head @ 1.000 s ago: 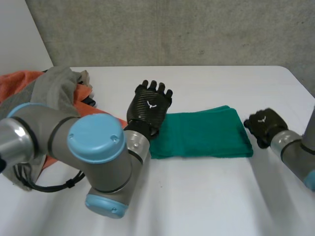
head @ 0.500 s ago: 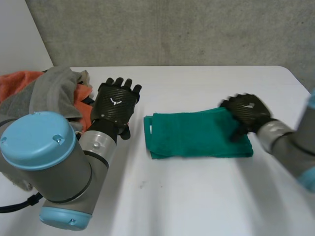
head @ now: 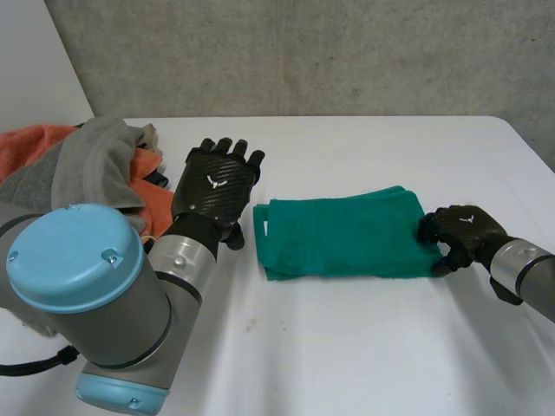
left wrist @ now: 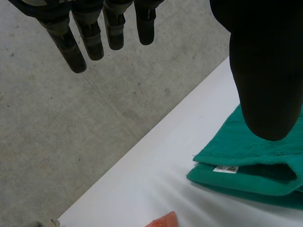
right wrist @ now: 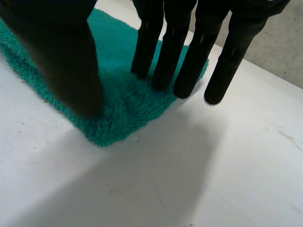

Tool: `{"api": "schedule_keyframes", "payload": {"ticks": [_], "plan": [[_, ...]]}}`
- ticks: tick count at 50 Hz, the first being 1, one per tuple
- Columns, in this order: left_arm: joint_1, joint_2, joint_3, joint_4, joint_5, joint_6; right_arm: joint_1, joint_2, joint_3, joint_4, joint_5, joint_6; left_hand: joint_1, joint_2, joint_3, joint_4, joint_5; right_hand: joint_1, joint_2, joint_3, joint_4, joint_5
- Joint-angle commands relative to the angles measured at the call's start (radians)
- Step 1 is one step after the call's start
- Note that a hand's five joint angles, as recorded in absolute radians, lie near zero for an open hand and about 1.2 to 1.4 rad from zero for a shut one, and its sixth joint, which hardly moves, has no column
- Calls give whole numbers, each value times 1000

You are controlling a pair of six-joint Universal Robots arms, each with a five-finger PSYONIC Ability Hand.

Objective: Fold the laundry.

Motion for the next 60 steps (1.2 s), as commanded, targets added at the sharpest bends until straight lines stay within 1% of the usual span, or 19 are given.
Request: {"api": "schedule_keyframes", "payload": {"ticks": [1,3,7,12,14,15,20,24,28,30,34,37,38,40,41,45,47,53,60], "plan": [[0,0,-5,0,0,0,0,4,-5,-14,5,2,-8,-20,-22,-15,-43,665,675,658,658,658],[0,0,-7,0,0,-1,-3,7,-8,-14,17,2,-8,-20,-22,-15,-43,665,675,658,658,658],[2,2,-9,0,-2,-1,-7,-7,-12,-17,102,-13,-8,-20,-22,-15,-43,665,675,658,658,658],[2,18,-13,0,-2,-1,19,-66,-51,-9,232,-164,-8,-20,-22,-15,-43,665,675,658,658,658],[5,32,-16,0,-2,-3,52,-92,-68,-3,247,-223,-11,-23,-25,-18,-46,665,675,658,658,658],[6,35,-16,0,-2,-1,81,-100,-77,-6,246,-243,-11,-23,-25,-18,-46,665,675,658,658,658],[14,46,-16,1,-3,-4,378,-90,-158,-57,244,-364,-11,-23,-25,-18,-46,665,675,658,658,658],[18,52,-16,3,-6,-4,533,-27,-177,-103,220,-372,-14,-25,-28,-20,-49,665,675,658,658,658],[23,51,-16,4,-6,-4,621,39,-158,-103,198,-377,-14,-25,-28,-20,-49,665,675,658,658,658],[25,48,-10,6,-5,-4,625,46,-143,-104,188,-366,-14,-25,-28,-20,-49,665,675,658,658,658],[28,40,16,12,-6,-6,621,24,-126,-121,162,-304,-11,-23,-25,-18,-46,-36,-27,-44,-44,-44],[26,12,65,14,-6,-4,584,-16,-132,-123,154,-211,-11,-23,-25,-18,-46,-298,-289,-306,-306,-306],[23,-4,85,14,-6,-4,526,-60,-132,-117,152,-117,-8,-20,-22,-15,-43,-422,-412,-429,-429,-429],[9,-55,145,14,-6,-4,475,-86,-128,-115,140,-21,-8,-20,-22,-15,-43,-426,-416,-433,-433,-433],[8,-70,163,14,-6,-4,428,-111,-124,-115,139,90,-5,-17,-19,-12,-40,-429,-419,-436,-436,-436],[-23,-165,281,14,-3,-6,347,-139,-141,-105,131,331,-2,-14,-16,-9,-37,-437,-428,-445,-445,-445],[-49,-234,356,9,1,-14,316,-140,-149,-85,123,392,-2,-14,-16,-9,-37,-437,-428,-445,-445,-445],[-93,-396,543,-28,70,-35,234,-113,-236,81,90,406,7,-5,-7,0,-28,-440,-431,-448,-448,-448],[-115,-580,755,-187,98,-50,225,42,-354,179,51,398,7,-5,-7,0,-28,-443,-434,-451,-451,-451]]}}
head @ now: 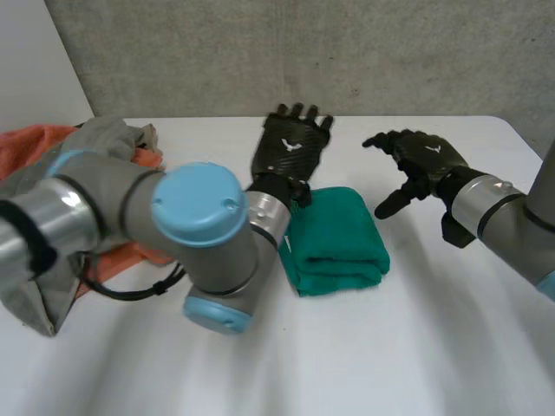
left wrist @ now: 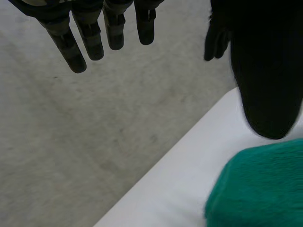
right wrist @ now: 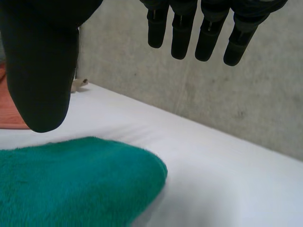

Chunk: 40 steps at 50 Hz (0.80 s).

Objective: Fold the laundry.

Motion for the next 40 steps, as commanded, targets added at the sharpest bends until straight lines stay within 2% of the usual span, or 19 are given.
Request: {"api": "schedule_keyframes", "payload": {"ticks": [1,8,12,16,18,30,37,40], "plan": [[-22,-211,238,-199,34,-21,-11,155,-126,116,-47,-27,9,-2,-4,3,-25,-57,-58,-29,-30,3],[-22,-275,295,-343,-18,-24,0,262,-204,182,-141,-71,36,24,22,29,1,-86,-87,-58,-59,-27],[-25,-275,284,-417,-134,-23,5,313,-247,216,-162,-90,51,39,37,44,16,-86,-87,-58,-59,-27],[-37,-272,279,-471,-213,-20,11,361,-276,240,-167,-125,62,51,49,56,28,-83,-84,-55,-56,-24],[-47,-271,279,-486,-227,-21,14,368,-281,246,-166,-154,62,51,49,56,28,-83,-84,-55,-56,-24],[-94,-249,270,-541,-231,-29,42,361,-265,251,-49,-384,59,48,46,53,25,-66,-67,-38,-39,-6],[-99,-113,226,-552,-217,-30,51,201,-152,174,-26,-355,48,36,34,41,13,-68,-70,-41,-42,-9],[-90,-36,186,-537,-190,-30,49,117,-66,75,46,-262,45,33,31,38,10,-68,-70,-41,-42,-9]]}}
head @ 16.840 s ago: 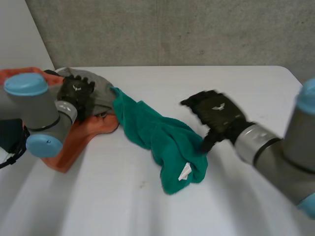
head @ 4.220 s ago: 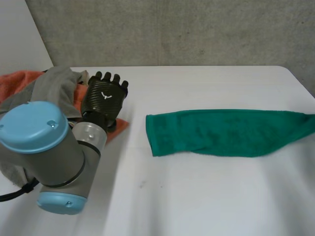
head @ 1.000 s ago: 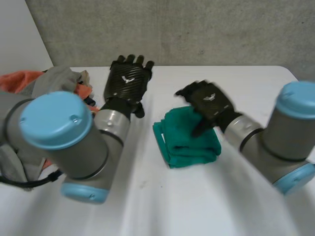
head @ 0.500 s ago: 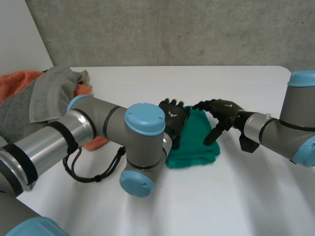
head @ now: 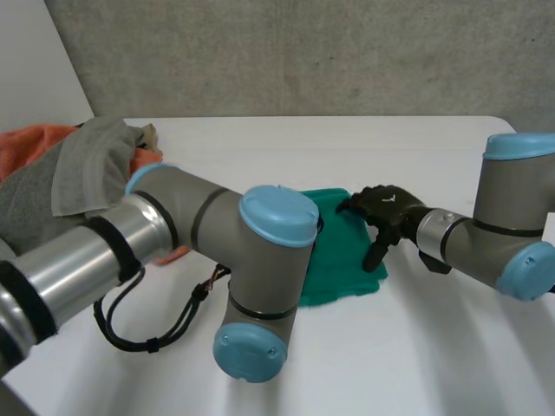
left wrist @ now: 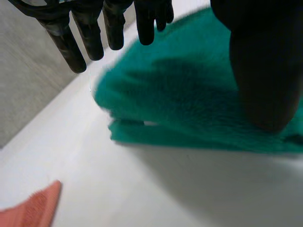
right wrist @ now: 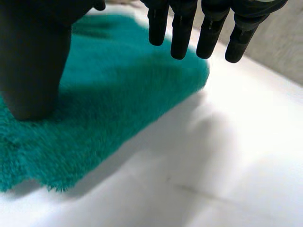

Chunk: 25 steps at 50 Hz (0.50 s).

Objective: Fold the laundry.

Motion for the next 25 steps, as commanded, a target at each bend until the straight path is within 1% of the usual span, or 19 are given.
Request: {"api": "schedule_keyframes", "payload": {"ticks": [1,2,4,5,6,7,9,10,11,12,14,17,21,25], "plan": [[14,176,-80,18,48,1,-8,-190,173,-173,106,150,38,29,26,33,7,-41,-70,-11,-9,18],[17,194,-89,21,62,1,-13,-227,222,-211,154,212,38,29,26,33,7,-50,-78,-20,-18,9],[32,243,-127,27,108,-2,-25,-255,264,-236,186,265,35,26,23,30,4,-64,-93,-35,-33,-6],[40,262,-142,27,124,-2,-53,-275,305,-253,206,307,35,26,23,30,4,-85,-114,-55,-53,-26],[55,295,-174,28,161,-5,-67,-282,324,-254,215,329,35,26,23,30,4,-97,-125,-67,-65,-38],[63,312,-191,30,178,-8,-80,-289,342,-254,220,354,33,23,20,27,1,-114,-143,-85,-83,-56],[80,340,-222,32,213,-17,-102,-290,383,-253,206,395,30,20,17,24,-2,-117,-146,-88,-86,-59],[94,365,-251,35,249,-32,-105,-290,399,-253,199,406,33,23,20,27,1,-117,-146,-88,-86,-59],[100,375,-265,36,266,-43,-108,-290,413,-253,189,417,33,23,20,27,1,-117,-146,-88,-86,-59],[107,386,-279,36,285,-55,-108,-289,437,-257,167,436,33,23,20,27,1,-109,-137,-79,-77,-50],[126,412,-316,38,339,-95,-108,-283,451,-260,145,447,33,23,20,27,1,-108,-137,-79,-77,-50],[150,438,-351,44,397,-143,-105,-250,460,-265,113,467,38,29,26,33,7,-114,-143,-85,-83,-56],[172,457,-385,47,427,-170,-101,-195,450,-270,93,509,44,35,32,39,13,-117,-146,-88,-86,-59],[173,475,-411,59,430,-172,-79,-169,443,-300,93,529,41,32,29,36,10,-106,-134,-76,-74,-47]]}}
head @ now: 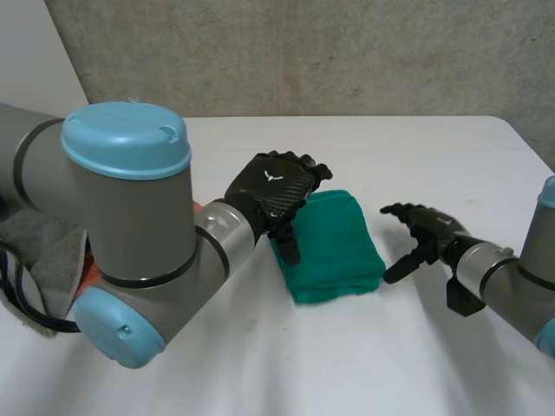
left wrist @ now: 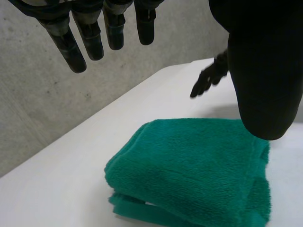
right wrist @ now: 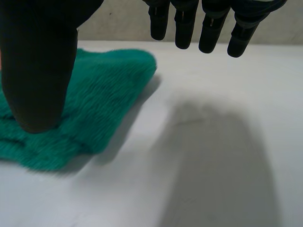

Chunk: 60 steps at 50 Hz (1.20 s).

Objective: Fold the laundry.

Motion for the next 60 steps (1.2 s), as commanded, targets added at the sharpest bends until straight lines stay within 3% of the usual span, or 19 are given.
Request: {"api": "schedule_keyframes", "payload": {"ticks": [1,11,18,22,26,34,40,49,57,60], "plan": [[16,32,-52,21,24,-24,37,66,-20,-39,-15,37,41,32,31,36,10,-45,-27,-22,-21,-15],[21,78,-125,85,25,-23,126,119,-64,-70,-6,39,41,32,31,36,10,17,35,40,41,47],[33,92,-145,88,25,-24,167,166,-104,-73,28,37,41,32,31,36,10,260,279,283,284,290],[36,93,-150,88,25,-24,169,182,-124,-73,65,34,44,35,34,39,13,538,557,561,562,568],[38,93,-151,93,27,-23,163,185,-147,-80,86,28,41,32,31,36,10,1138,1157,1162,1162,1168],[36,93,-135,136,44,-17,152,191,-239,-99,131,17,44,35,34,39,13,1140,1158,1163,1164,1170],[23,89,-50,128,44,-18,40,263,-394,-99,195,16,41,32,31,36,10,1140,1158,1163,1164,1170],[-48,81,33,128,51,-17,-176,516,-828,-67,306,-13,36,26,25,30,4,1140,1158,1163,1164,1170],[-63,76,43,130,93,-20,-290,761,-1266,140,296,-67,36,26,25,30,4,1140,1158,1163,1164,1170],[-66,75,40,130,93,-21,-313,833,-1408,228,244,-70,38,29,28,33,7,1140,1158,1163,1164,1170]]}}
